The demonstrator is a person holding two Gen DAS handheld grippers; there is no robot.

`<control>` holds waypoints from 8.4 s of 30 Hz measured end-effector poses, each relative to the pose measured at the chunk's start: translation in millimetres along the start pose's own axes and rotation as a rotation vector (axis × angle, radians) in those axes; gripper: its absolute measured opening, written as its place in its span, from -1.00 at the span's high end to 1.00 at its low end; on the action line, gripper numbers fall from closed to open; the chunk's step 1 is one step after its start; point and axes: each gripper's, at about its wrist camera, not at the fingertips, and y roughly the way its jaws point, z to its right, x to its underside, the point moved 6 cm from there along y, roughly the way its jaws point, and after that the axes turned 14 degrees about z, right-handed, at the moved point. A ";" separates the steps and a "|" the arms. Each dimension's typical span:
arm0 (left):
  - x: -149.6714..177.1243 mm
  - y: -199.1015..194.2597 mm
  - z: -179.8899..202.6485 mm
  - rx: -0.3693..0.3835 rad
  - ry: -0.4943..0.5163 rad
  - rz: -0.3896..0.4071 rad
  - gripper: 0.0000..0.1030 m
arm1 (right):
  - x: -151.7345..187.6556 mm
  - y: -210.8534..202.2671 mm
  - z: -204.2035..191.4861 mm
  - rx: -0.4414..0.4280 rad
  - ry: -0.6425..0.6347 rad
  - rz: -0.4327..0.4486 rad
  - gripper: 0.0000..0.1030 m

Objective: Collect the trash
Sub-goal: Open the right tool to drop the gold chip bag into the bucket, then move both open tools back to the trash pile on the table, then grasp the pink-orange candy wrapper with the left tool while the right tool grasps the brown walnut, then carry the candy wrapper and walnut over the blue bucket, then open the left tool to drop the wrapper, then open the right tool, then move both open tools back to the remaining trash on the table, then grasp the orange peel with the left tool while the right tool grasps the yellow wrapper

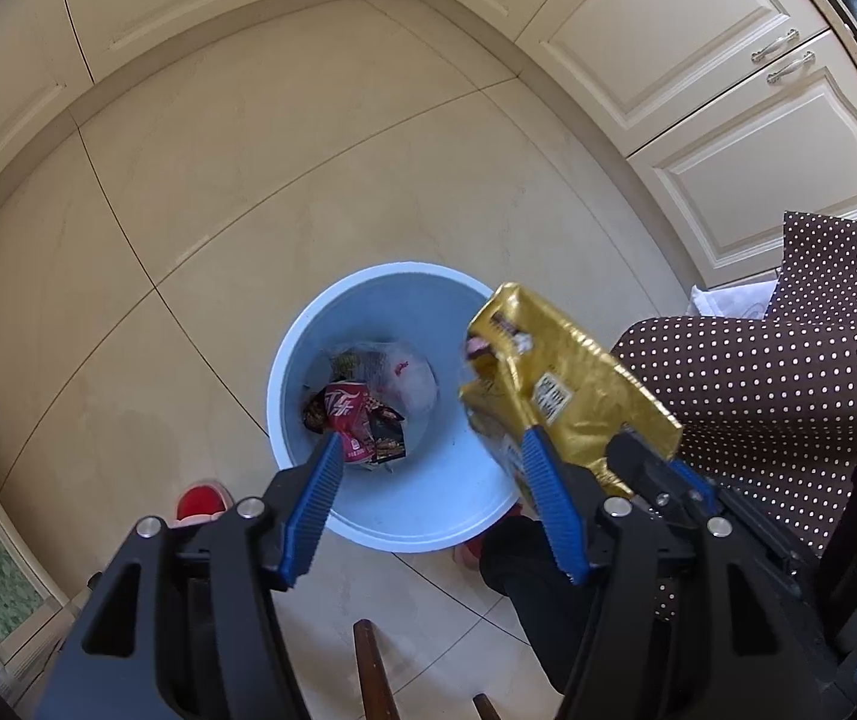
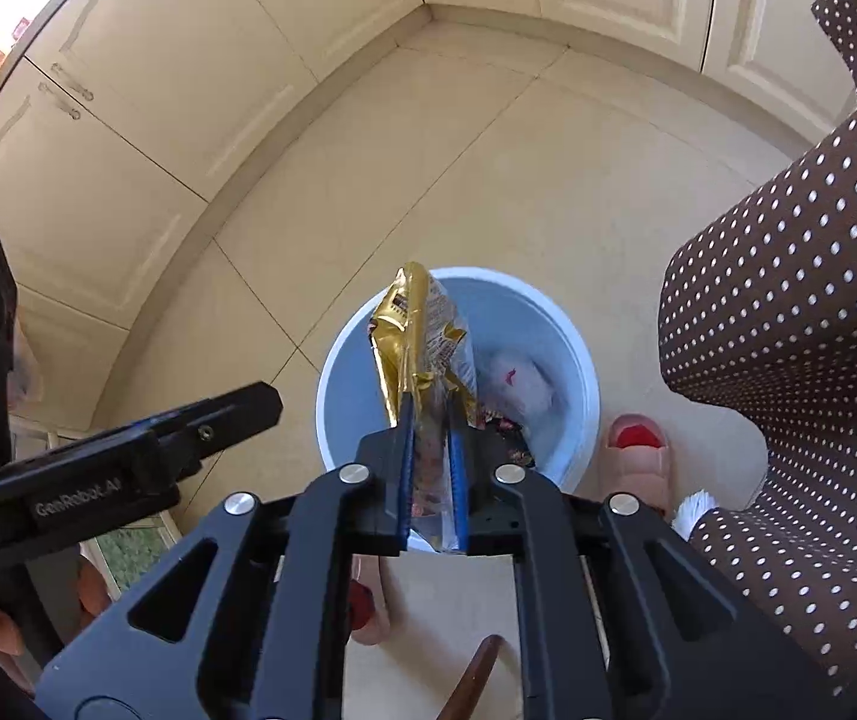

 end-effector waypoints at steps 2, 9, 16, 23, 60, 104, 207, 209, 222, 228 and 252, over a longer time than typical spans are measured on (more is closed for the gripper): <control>0.0 -1.0 1.0 0.000 0.006 0.002 -0.19 | 1.5 2.1 0.5 0.005 0.003 -0.003 0.66; -3.4 -4.2 -0.4 -0.006 0.024 0.012 -0.20 | 3.5 -2.3 4.2 0.013 0.007 0.001 0.49; -3.2 -28.6 2.3 -0.047 0.073 0.075 -0.20 | -1.9 -32.5 -0.6 0.012 -0.017 0.032 0.49; -7.9 -95.4 27.4 -0.047 0.112 0.211 -0.20 | -15.3 -105.7 -18.2 0.009 -0.088 0.140 0.45; 88.8 -245.8 492.4 0.406 0.785 0.387 -0.54 | -41.3 -528.5 274.6 0.471 0.068 0.643 -0.12; 58.2 -231.3 498.2 0.403 0.773 0.442 0.55 | -106.9 -474.1 288.8 0.413 -0.001 0.509 0.40; -11.3 -143.2 26.9 -0.043 0.156 0.389 -0.23 | -82.1 -174.4 -22.5 0.010 -0.198 0.249 0.11; -11.5 -162.9 45.4 -0.031 0.185 0.424 -0.23 | -92.9 -209.0 -15.1 0.020 -0.211 0.300 0.11; 9.1 -275.2 286.8 0.215 0.521 0.570 -0.36 | -132.6 -439.5 111.9 0.226 -0.193 0.635 0.00; 30.3 -267.7 406.1 0.311 0.687 0.533 -0.36 | -117.3 -500.1 237.1 0.427 -0.078 0.677 -0.04; 36.9 -138.3 557.3 0.337 0.720 0.269 0.91 | -133.3 -467.4 356.3 0.551 -0.137 0.532 -0.13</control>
